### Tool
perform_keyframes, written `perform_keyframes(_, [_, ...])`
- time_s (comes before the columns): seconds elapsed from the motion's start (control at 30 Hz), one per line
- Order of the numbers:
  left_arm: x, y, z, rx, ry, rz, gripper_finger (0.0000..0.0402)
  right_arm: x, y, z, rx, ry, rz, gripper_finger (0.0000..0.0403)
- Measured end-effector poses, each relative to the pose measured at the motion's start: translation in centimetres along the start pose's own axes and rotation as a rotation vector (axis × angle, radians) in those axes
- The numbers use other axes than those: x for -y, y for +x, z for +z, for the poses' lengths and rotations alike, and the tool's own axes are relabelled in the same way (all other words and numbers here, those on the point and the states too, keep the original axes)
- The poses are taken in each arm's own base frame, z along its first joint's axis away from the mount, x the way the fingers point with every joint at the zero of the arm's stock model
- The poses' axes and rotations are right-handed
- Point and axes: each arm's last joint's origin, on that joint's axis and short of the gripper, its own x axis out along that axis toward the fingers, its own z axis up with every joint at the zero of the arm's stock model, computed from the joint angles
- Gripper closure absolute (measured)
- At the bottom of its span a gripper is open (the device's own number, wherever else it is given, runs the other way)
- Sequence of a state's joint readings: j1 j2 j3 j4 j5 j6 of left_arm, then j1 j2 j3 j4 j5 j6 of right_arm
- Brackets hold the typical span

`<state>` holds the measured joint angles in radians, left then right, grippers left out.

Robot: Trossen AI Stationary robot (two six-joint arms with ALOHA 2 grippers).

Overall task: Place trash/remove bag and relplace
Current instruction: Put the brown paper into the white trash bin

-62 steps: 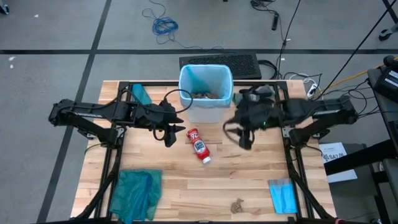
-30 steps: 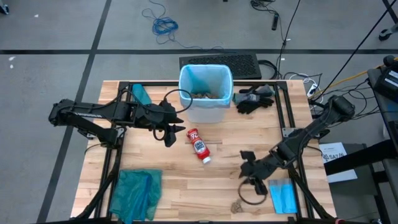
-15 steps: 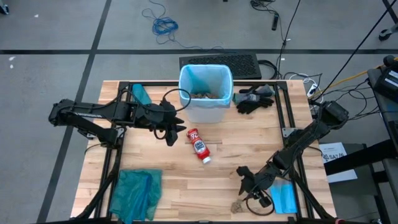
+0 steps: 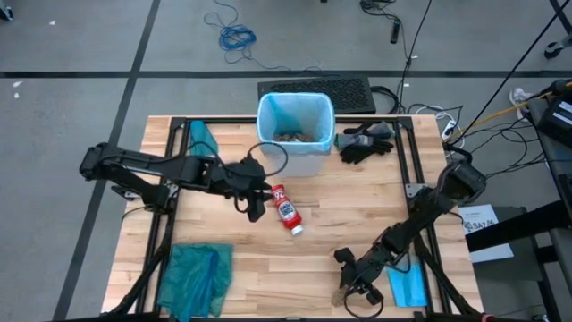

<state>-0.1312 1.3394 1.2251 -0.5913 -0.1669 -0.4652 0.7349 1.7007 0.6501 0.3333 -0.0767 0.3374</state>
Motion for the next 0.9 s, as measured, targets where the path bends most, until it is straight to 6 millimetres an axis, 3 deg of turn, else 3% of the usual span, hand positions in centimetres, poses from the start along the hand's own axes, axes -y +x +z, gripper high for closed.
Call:
perform_keyframes(0.13, [0.4, 0.7, -0.3, -0.021, 0.01, -0.002, 0.0261, 0.5, 1.2, -0.6, -0.032, 0.032, -0.035, 0.0289])
perform_keyframes(0.23, [0.6, 0.7, -0.3, -0.011, 0.011, -0.013, 0.0261, 1.0, 1.5, -0.7, -0.03, 0.126, -0.048, 0.0326])
perform_keyframes(0.33, [0.8, 0.5, 0.0, 0.023, -0.001, -0.033, 0.0261, 1.5, 1.4, -0.4, -0.021, 0.187, -0.056, 0.0387])
perform_keyframes(0.5, [1.4, -1.1, 1.8, 0.097, -0.002, -0.076, 0.0261, 2.4, 0.0, 1.0, 0.066, 0.245, -0.13, 0.04])
perform_keyframes(0.67, [2.2, -4.0, 3.8, 0.191, 0.072, -0.127, 0.0261, 3.3, -3.8, 3.7, 0.183, 0.234, -0.189, 0.0402])
perform_keyframes(0.9, [1.6, -6.3, 3.7, 0.187, 0.114, -0.08, 0.0261, 6.1, -13.3, 8.2, 0.44, 0.177, -0.36, 0.0402])
